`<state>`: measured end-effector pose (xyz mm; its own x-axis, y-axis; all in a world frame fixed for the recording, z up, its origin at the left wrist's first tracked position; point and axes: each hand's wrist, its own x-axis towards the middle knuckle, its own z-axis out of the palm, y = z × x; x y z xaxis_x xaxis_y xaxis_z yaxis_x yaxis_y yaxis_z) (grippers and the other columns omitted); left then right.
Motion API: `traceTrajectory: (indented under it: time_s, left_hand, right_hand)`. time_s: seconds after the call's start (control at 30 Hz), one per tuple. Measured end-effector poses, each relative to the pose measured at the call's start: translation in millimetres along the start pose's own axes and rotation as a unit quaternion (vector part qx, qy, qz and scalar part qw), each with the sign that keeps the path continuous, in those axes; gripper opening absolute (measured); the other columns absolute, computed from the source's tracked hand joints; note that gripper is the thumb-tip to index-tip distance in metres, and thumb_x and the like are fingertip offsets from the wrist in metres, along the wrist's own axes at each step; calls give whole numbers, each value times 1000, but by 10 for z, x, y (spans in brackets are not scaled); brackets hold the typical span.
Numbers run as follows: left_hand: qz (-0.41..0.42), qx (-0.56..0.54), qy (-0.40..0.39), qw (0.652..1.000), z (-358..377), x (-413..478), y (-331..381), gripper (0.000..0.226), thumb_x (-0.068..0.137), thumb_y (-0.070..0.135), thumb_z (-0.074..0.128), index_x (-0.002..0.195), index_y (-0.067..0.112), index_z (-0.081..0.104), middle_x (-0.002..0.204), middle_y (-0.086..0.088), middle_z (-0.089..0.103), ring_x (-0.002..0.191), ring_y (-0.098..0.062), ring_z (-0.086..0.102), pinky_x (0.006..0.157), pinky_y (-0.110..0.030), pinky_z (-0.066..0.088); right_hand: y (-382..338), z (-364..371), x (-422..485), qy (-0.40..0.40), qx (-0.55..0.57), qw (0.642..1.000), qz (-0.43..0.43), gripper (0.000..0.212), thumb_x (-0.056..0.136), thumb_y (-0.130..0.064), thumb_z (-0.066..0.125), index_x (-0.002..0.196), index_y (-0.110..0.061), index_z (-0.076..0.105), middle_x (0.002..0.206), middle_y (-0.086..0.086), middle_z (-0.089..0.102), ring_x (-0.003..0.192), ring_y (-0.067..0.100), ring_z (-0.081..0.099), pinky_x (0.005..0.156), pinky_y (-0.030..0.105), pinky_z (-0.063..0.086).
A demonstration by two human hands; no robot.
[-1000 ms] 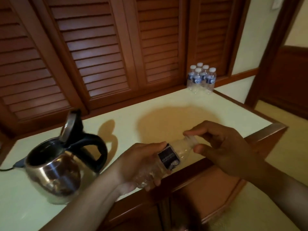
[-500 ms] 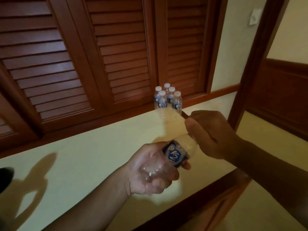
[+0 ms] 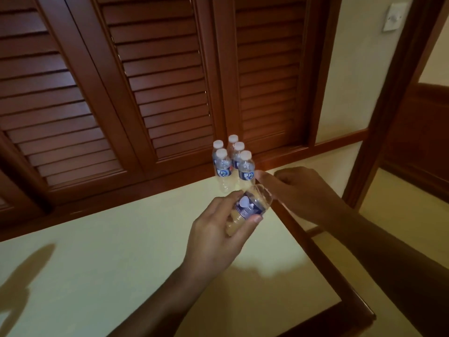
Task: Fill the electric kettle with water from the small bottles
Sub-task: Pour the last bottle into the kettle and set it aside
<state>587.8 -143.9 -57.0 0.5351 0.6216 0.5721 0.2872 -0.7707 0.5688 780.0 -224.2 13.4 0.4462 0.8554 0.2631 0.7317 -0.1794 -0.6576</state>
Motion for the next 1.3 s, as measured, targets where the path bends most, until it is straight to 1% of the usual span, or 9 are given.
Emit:
traceTrajectory:
  time_s: [0.17,0.27,0.4,0.5,0.63,0.8,0.93,1.1,1.3]
  left_hand:
    - [-125,-113,-136,976,91,119,-172,67,95,38,77,155,43,48,134,24,65,117,12,59,84,-8,44]
    - [-160,-109,-149,970,109,234,-287,66,95,31,78,151,50,49,124,18,66,97,13,59,77,-5,40]
    - [-165,-130,-183,960,126,355,-427,58,91,31,82,138,55,60,105,13,59,71,0,53,76,-14,44]
    - [-166,-108,-156,968,228,410,-503,43,83,35,88,119,48,68,95,18,61,73,-2,53,70,-19,44]
    - [-174,-87,-107,975,374,482,-642,46,75,49,90,107,37,60,100,9,64,84,-9,55,70,-18,43]
    - [-166,-78,-122,975,416,543,-830,46,80,48,86,119,39,61,104,14,65,90,-7,62,75,-24,53]
    - [-195,-74,-65,976,525,595,-1041,48,79,54,80,121,39,62,107,15,63,98,-7,64,82,-35,58]
    - [-227,-60,-30,972,742,691,-1155,53,88,42,83,133,27,60,114,16,63,98,-3,61,77,-12,49]
    - [-260,-68,4,963,970,768,-1170,59,85,45,85,132,28,55,118,11,68,100,-9,65,85,-32,59]
  right_hand:
    - [148,6,193,-9,94,993,-69,38,99,-53,49,80,-24,66,76,1,68,74,15,63,71,39,50]
    - [283,101,309,-50,124,983,-125,28,105,-38,45,108,-24,69,101,-8,68,94,8,63,77,23,50]
    - [387,213,460,-77,113,975,-175,37,103,-32,39,130,-20,62,119,-13,62,112,4,58,87,11,42]
    - [386,288,537,-83,141,970,-179,35,105,-32,41,133,-22,60,121,-15,65,112,4,61,87,14,46]
    - [301,421,642,-35,135,978,-153,30,97,-37,64,126,-33,63,118,-18,69,104,2,66,87,30,57]
    - [312,567,770,-56,176,974,-133,35,93,-32,70,128,-33,64,115,-16,71,105,2,68,92,30,57]
    - [379,739,708,-19,225,968,-111,38,98,-24,65,136,-26,61,120,-16,70,114,-3,64,97,15,48]
    - [648,1064,533,49,164,983,-66,30,100,-17,59,129,-21,66,122,-15,69,113,-5,62,97,12,45]
    - [931,1276,584,41,138,988,45,31,99,-20,59,130,-19,62,125,-8,65,112,9,63,98,24,47]
